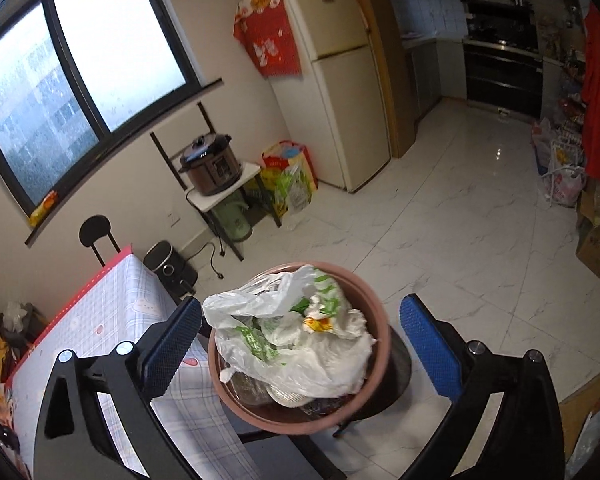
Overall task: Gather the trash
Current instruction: 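Carry the gold foil wrapper to the bin and open the left tool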
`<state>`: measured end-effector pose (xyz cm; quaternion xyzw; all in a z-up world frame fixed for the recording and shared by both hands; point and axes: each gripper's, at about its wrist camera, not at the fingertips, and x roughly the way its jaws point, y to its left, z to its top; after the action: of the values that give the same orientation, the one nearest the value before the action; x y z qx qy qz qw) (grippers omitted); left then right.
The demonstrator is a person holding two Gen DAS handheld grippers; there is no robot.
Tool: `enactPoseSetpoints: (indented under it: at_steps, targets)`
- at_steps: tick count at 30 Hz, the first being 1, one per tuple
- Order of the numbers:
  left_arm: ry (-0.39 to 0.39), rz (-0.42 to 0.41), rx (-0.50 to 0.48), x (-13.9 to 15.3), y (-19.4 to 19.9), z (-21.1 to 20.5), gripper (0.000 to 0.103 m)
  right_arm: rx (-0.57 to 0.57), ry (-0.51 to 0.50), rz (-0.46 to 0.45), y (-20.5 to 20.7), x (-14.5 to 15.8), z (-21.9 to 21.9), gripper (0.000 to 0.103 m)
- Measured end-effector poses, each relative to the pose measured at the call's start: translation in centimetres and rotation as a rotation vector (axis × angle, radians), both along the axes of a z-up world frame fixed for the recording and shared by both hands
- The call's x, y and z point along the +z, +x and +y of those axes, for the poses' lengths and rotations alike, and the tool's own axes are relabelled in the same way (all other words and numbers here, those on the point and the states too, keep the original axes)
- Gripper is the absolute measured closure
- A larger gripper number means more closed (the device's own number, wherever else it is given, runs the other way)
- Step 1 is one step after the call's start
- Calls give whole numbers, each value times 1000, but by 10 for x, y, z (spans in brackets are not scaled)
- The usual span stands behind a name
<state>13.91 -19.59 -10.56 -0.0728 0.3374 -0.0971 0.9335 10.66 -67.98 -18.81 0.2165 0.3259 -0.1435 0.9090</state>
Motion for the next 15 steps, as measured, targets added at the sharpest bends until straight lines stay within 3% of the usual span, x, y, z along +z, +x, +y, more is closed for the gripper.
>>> enactPoseSetpoints:
  at_steps: [10,15]
  targets:
    - [-6,21,-294,-28,46,-158,76,-39,-50,14,-74,19,-34,5]
    - [-12,40,-394,-45,69,-242,74,-76,-88,17,-102,28,-50,5]
